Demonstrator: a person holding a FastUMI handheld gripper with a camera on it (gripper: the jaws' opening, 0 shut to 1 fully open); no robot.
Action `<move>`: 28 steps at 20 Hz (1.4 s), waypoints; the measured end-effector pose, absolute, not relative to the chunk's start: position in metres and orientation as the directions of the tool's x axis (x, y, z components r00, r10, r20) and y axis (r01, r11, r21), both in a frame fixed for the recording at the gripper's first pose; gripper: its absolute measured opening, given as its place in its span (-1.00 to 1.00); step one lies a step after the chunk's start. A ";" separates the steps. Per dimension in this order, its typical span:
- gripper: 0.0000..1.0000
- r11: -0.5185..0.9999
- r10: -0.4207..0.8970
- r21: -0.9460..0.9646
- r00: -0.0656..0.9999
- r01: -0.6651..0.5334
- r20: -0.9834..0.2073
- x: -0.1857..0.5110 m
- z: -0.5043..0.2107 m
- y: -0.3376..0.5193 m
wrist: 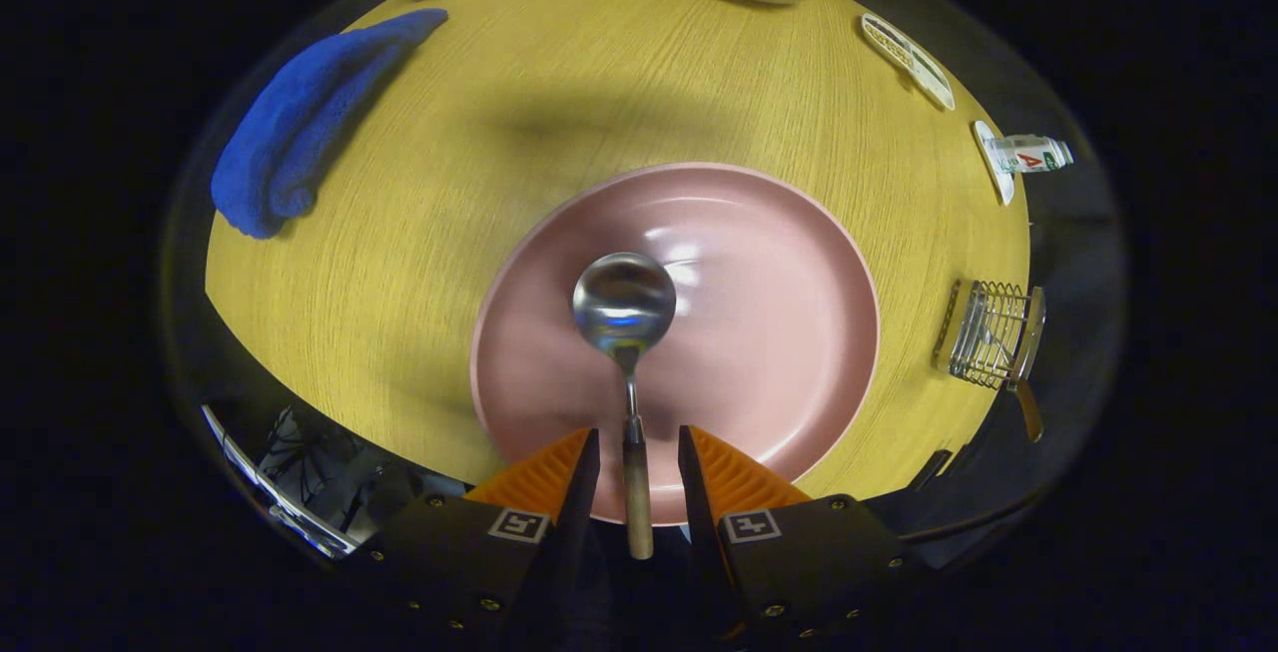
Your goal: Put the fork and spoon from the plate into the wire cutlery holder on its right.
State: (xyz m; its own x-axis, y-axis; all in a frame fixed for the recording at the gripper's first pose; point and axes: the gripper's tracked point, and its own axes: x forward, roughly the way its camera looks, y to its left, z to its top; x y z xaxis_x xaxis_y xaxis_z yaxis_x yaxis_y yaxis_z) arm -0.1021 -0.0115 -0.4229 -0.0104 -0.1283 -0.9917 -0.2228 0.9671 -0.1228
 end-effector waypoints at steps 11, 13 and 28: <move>-0.87 0.982 -0.101 -0.096 -0.028 -0.165 -0.994 -0.097 -0.427 -0.008; -0.87 0.983 -0.106 -0.101 -0.029 -0.153 -0.994 -0.094 -0.423 -0.010; -0.87 0.971 -0.237 -0.238 0.014 -0.026 -0.971 -0.053 -0.339 -0.080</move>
